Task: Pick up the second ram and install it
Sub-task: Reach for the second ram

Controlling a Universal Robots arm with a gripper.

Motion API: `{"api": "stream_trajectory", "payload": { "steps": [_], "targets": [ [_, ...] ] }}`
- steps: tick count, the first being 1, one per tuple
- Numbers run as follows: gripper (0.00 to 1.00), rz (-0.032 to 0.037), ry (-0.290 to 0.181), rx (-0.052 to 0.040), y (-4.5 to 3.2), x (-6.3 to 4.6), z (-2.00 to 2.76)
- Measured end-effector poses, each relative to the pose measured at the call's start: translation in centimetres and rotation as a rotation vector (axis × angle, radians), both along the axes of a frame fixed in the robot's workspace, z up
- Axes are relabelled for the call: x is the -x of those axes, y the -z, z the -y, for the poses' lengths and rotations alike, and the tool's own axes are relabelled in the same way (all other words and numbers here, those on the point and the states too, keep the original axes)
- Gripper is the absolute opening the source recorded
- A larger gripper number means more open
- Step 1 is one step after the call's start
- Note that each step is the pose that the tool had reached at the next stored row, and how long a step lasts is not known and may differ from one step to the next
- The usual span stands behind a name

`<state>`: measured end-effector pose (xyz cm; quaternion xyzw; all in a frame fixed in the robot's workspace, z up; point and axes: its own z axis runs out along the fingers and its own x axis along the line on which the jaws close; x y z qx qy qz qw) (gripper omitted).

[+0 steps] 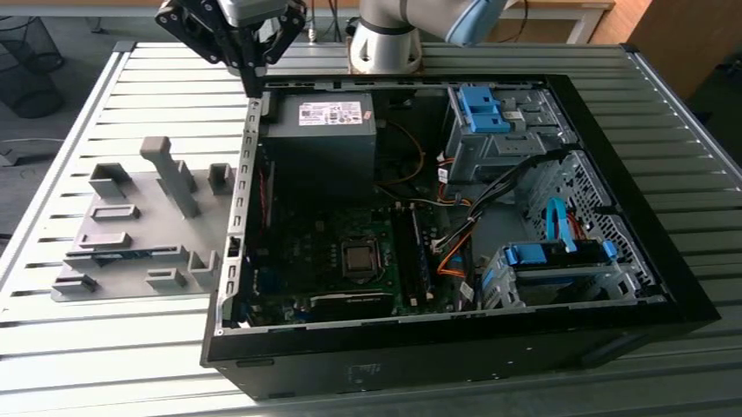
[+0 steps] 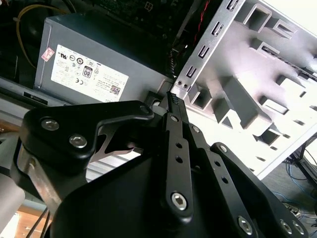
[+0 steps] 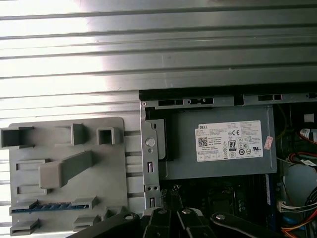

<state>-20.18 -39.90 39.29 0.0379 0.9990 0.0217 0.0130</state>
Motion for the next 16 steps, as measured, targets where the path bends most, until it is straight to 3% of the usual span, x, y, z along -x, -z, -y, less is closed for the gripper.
{"api": "stream_trajectory", "payload": {
  "steps": [6, 16],
  "targets": [
    [0.11, 0.0001, 0.0, 0.0, 0.0, 0.8, 0.0],
    [0.11, 0.0, 0.0, 0.0, 0.01, 3.4, 0.0]
  ]
}}
